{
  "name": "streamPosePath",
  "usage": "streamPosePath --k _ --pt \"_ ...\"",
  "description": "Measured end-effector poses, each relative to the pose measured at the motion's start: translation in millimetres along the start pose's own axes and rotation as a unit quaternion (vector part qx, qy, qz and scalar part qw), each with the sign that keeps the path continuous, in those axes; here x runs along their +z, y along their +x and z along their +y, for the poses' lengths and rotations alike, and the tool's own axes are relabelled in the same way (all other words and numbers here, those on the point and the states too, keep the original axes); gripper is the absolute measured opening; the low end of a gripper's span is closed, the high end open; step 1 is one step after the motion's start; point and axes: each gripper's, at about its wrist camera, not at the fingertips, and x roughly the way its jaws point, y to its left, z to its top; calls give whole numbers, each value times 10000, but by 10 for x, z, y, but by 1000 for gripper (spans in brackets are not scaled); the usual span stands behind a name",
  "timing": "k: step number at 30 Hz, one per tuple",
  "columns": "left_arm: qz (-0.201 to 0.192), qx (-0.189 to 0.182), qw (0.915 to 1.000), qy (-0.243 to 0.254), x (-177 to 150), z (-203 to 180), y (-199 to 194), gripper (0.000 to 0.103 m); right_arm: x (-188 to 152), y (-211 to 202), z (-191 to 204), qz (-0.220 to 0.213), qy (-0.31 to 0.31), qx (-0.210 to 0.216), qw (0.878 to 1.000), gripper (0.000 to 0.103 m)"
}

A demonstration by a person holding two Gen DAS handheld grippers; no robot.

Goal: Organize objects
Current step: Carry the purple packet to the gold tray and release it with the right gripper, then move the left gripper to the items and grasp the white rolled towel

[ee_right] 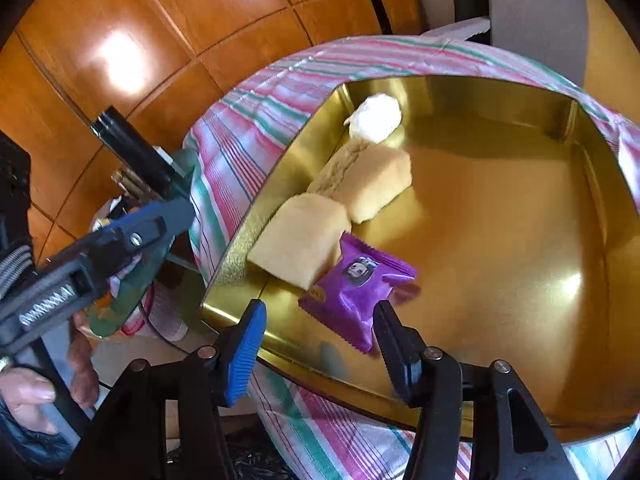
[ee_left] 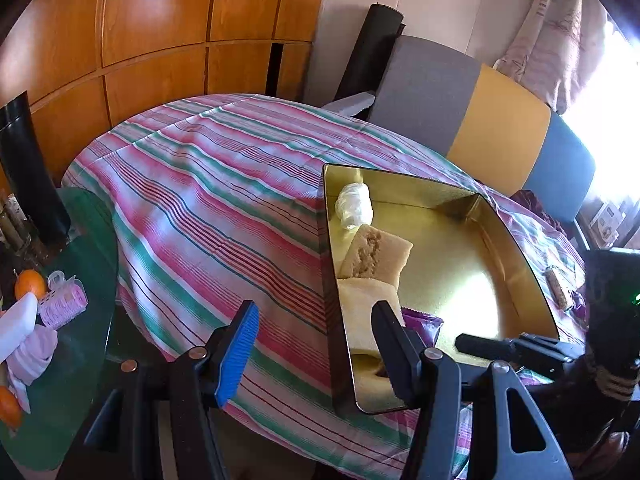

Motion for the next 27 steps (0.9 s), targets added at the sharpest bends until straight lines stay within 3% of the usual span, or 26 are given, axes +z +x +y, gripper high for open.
streamPosePath --k 9,18,27 --pt "-57 27 9998 208 -8 -109 -51 59 -18 -338 -65 -532 123 -474 9974 63" --pt "-176 -23 9986 508 -12 -282 -135 59 -103 -790 -160 -1037 132 -1059 9889 78" --pt "-37 -312 9963 799 -74 -554 -108 59 -393 -1370 -627 -1469 745 -1478 9752 82"
